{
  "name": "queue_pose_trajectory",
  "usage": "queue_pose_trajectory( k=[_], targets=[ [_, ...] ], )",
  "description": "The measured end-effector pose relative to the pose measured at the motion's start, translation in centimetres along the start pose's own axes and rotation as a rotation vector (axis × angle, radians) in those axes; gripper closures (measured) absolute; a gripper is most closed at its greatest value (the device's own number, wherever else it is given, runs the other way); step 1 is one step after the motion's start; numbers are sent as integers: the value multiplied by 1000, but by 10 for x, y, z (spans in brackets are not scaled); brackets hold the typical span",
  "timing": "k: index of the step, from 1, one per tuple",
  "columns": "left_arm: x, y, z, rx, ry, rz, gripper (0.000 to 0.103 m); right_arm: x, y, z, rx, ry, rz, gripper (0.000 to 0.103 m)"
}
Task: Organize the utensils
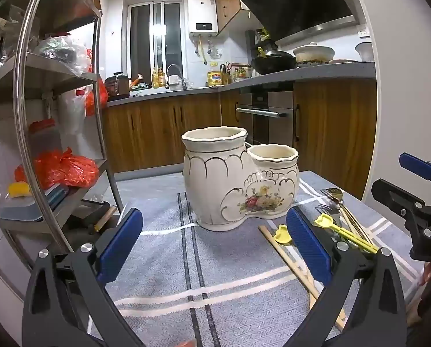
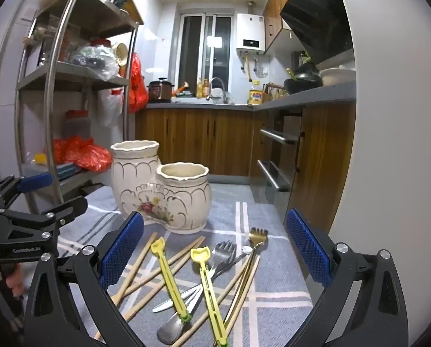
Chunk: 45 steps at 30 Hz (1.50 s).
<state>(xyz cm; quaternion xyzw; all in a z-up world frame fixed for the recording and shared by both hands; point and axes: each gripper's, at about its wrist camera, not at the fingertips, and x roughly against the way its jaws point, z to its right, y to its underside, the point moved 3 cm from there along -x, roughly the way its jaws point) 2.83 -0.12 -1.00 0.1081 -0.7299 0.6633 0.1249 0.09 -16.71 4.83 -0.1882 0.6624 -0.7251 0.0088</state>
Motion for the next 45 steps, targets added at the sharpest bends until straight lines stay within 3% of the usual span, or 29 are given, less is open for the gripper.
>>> queue_pose_trajectory(
  k=[8, 45],
  targets=[
    [1, 0, -1, 6, 23, 5, 5, -1, 1, -1, 6, 1, -5, 5],
    [2, 1, -2, 0, -5, 6, 5, -7, 4, -6, 25, -1, -26, 5]
  ],
)
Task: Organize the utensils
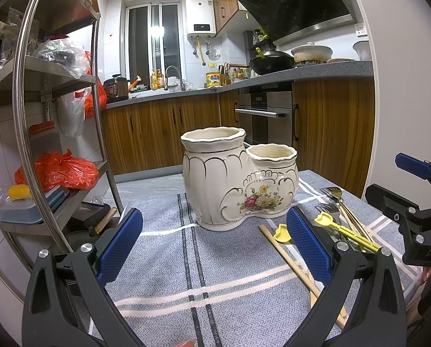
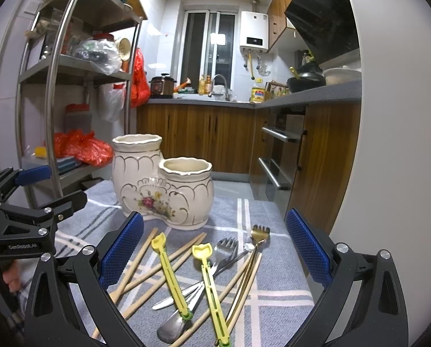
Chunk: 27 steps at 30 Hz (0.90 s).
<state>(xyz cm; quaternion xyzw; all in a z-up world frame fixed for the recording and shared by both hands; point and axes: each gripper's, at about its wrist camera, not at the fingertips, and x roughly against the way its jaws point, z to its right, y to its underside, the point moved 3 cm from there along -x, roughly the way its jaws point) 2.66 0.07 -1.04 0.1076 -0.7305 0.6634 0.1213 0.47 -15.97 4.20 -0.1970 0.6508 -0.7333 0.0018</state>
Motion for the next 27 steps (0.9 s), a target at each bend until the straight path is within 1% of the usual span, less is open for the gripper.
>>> queue_pose_trajectory(
  k=[27],
  targets=[
    [-1, 1, 1, 4, 1, -3, 5, -9, 2, -1, 4, 4, -26, 5]
  ],
)
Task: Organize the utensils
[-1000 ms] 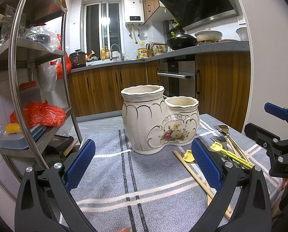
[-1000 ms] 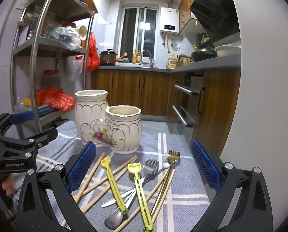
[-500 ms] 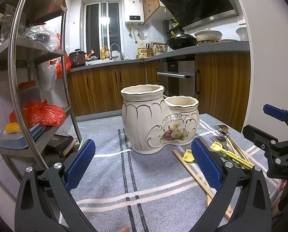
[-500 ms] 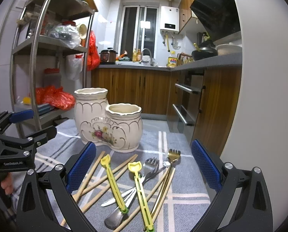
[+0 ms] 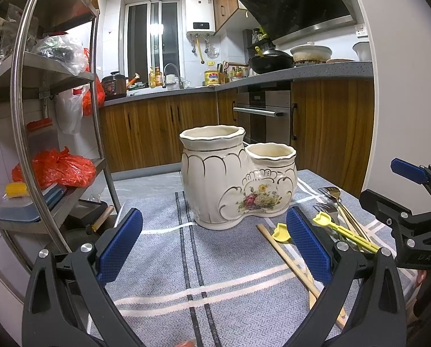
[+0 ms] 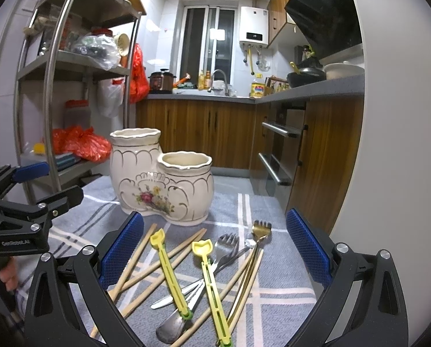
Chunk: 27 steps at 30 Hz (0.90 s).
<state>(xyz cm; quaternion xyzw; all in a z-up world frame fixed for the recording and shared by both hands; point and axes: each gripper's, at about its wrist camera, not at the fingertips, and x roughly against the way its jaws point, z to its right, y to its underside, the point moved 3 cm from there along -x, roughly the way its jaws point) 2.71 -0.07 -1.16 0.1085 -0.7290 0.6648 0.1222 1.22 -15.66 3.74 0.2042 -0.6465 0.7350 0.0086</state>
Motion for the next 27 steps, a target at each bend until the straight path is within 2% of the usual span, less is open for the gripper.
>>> queue_pose_trajectory(
  k=[18, 22, 27],
  targets=[
    [1, 0, 12, -29, 13, -8, 5, -4, -1, 12, -50, 16, -7, 5],
    [-5, -4, 17, -50, -19, -61, 5, -5, -3, 28, -87, 48, -15, 5],
    [-16, -4, 17, 14, 33, -144, 5, -9, -3, 41, -99, 84, -32, 5]
  ],
)
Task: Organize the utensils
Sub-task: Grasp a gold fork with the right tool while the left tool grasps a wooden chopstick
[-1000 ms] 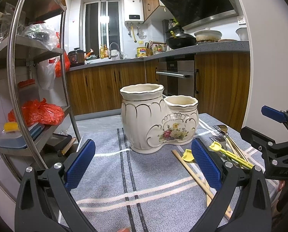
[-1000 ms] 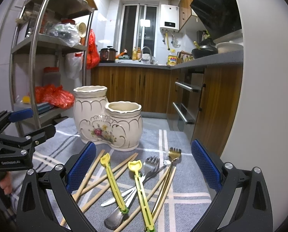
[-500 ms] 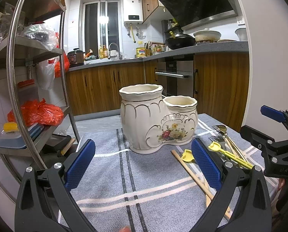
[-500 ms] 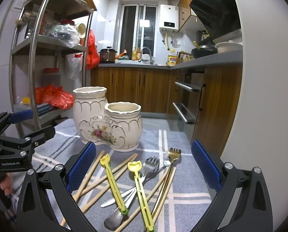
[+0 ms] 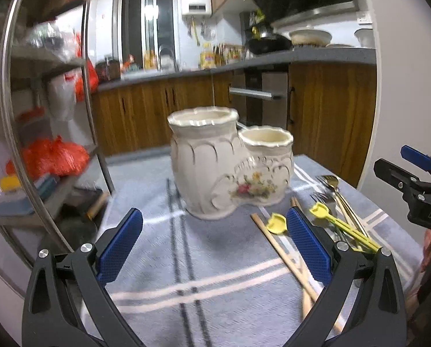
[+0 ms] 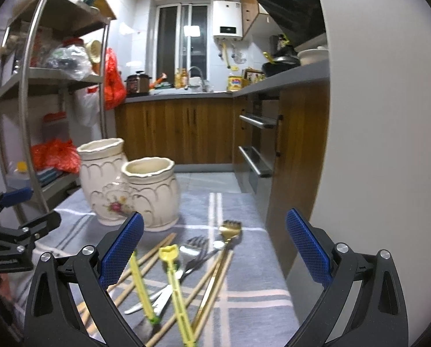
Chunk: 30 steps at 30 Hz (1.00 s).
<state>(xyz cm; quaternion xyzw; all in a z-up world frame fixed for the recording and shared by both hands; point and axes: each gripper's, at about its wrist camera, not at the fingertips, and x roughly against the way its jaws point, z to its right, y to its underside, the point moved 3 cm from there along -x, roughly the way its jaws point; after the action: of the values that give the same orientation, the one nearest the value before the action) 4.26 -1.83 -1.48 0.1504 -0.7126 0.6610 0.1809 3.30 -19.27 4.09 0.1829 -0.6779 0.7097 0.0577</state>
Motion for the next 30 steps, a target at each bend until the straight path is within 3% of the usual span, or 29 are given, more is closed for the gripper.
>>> queue_pose_trajectory(
  k=[3, 7, 14, 16, 18, 21, 24, 28, 30],
  targets=[
    [-18, 6, 11, -7, 67, -114, 5, -4, 1, 4, 1, 1, -21, 5],
    [-35, 14, 28, -53, 87, -201, 6, -7, 0, 11, 23, 5, -44, 5],
    [-52, 25, 48, -97, 115, -328, 34, -15, -1, 29, 14, 6, -100, 8],
    [-58, 25, 51, -92, 130, -360, 42, -18, 0, 26, 41, 1, -127, 13],
    [-63, 25, 52, -97, 127, -379, 47, -22, 2, 23, 63, 6, -159, 31],
    [-70, 25, 52, -99, 125, -401, 55, -29, 8, 20, 90, 4, -201, 44],
    [-72, 26, 48, -94, 140, -422, 55, -38, 17, 21, 84, 3, -262, 57],
    [-76, 22, 42, -103, 156, -433, 63, -62, 21, 27, 57, 2, -348, 62],
    [-78, 21, 39, -105, 179, -444, 78, -71, 20, 28, 40, -16, -382, 65]
  ],
)
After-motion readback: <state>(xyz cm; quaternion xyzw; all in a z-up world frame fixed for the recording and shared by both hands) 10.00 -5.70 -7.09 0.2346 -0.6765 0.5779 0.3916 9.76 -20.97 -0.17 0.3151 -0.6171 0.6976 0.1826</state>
